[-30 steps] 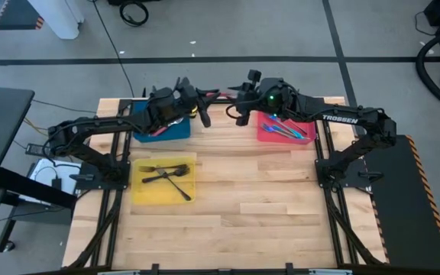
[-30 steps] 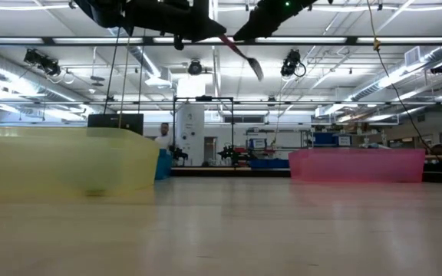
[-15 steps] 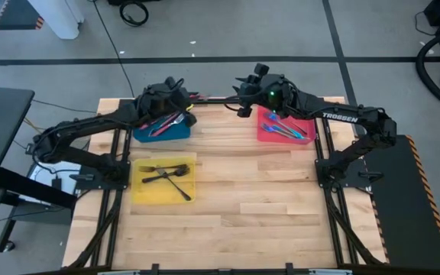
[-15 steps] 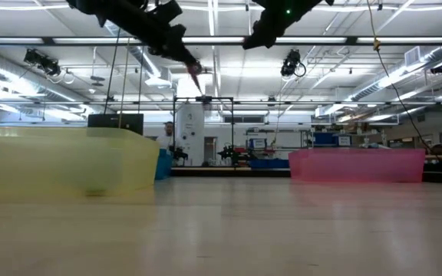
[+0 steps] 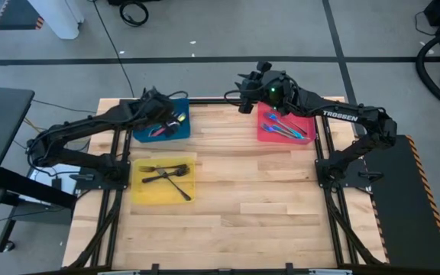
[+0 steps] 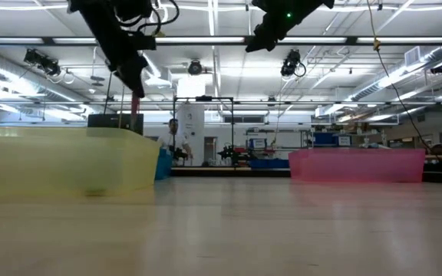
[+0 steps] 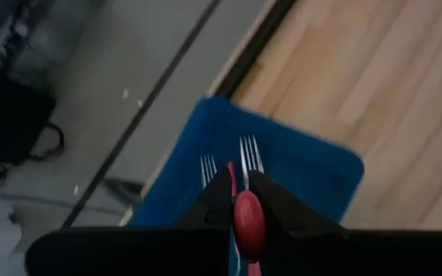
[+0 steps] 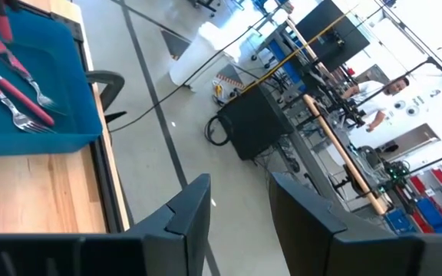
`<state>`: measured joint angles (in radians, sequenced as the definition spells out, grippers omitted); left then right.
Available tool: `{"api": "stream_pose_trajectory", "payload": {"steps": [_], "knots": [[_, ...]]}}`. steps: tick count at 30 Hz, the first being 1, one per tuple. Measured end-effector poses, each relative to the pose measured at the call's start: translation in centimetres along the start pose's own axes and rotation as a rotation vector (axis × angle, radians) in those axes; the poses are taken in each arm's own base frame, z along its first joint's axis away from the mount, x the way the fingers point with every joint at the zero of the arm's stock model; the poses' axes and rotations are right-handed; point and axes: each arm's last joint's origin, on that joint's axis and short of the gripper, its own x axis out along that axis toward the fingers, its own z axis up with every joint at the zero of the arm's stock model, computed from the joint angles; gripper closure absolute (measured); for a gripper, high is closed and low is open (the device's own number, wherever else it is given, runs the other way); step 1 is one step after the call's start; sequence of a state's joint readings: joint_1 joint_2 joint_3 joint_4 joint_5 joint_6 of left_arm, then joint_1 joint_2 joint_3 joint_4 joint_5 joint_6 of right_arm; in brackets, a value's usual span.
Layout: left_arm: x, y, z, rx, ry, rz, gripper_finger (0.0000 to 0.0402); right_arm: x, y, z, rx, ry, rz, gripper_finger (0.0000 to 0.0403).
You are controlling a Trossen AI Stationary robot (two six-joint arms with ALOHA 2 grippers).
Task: Sort silverware by color (type)
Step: Put the pink fork into the blue bin
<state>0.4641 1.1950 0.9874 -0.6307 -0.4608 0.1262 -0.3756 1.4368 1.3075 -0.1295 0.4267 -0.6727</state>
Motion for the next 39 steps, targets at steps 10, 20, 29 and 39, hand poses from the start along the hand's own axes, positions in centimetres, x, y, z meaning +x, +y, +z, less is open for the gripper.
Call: {"api": "stream_pose_trajectory", "payload": {"steps": [10, 20, 29, 39], "knots": [[0.4, 0.7, -2.9, 0.013, 0.303, 0.062, 0.0372, 0.0, 0.0, 0.0, 0.001, 0.000, 0.000, 0.0261], [3.5, 1.3, -3.1, -0.001, 0.398, 0.091, 0.0360, 0.0, 0.0, 0.0, 0.001, 0.000, -0.001, 0.0261], [6.5, 0.2, -3.7, 0.079, 0.513, 0.069, 0.0357, 0.0, 0.0, 0.0, 0.000, 0.002, -0.001, 0.0261], [7.1, 0.0, -3.6, 0.088, 0.513, 0.065, 0.0319, 0.0, -0.3, -0.2, 0.000, 0.075, -0.093, 0.0260]]}}
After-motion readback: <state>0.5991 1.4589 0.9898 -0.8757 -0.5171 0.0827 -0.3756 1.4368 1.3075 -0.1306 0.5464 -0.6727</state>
